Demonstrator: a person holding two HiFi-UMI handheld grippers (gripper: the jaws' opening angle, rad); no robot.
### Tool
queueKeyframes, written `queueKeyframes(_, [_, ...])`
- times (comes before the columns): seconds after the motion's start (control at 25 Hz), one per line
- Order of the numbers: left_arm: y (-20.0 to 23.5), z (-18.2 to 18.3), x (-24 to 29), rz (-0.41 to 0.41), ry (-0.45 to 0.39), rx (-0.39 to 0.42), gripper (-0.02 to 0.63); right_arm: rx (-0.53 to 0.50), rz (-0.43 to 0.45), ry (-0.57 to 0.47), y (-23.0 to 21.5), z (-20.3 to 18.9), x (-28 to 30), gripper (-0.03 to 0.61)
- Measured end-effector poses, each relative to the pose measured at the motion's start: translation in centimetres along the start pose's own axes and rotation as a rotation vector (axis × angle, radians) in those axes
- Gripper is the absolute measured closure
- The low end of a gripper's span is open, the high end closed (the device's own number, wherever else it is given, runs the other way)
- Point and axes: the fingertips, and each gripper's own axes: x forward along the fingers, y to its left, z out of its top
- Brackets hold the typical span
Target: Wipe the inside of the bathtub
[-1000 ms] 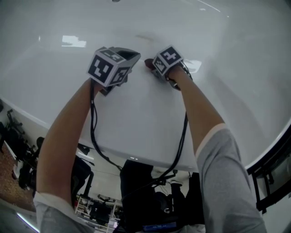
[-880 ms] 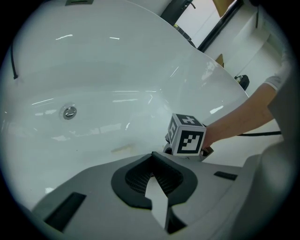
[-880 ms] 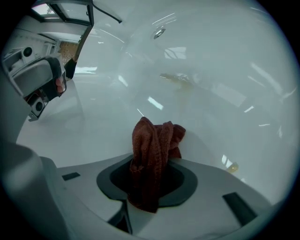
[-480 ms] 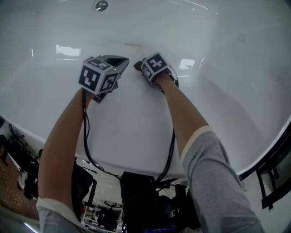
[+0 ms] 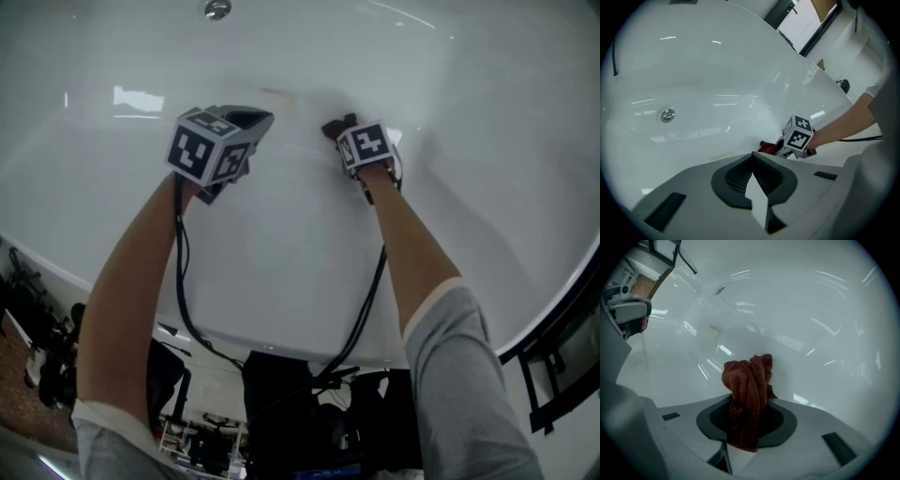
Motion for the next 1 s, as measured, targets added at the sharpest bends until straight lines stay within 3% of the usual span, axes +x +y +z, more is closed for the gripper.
queueKeyframes(0.2, [1.8,-0.5,0.1,0.019,-0.024,-0.042,0.606,-0.075,0.065,-0.083,4.2,5.2,1.3,0.46])
queueKeyframes(0.64, [4.6,-0.1,-2.4,0.092,-0.052,-0.054,0.606,-0.187,0.101,-0.179,10.1,13.1,2.5,0.459])
queueKeyframes(0.92, [7.2,-1.4,-3.9,0.122,-0.058,-0.08,0.606,-0.252,0.189,-0.321,16.1,18.9,3.5,0.459])
queueKeyframes(1.0, [7.9,-2.2,-3.9,0.124,-0.055,-0.103,0.606,-0.231,0.19,-0.292,16.0,19.0,3.9,0.459])
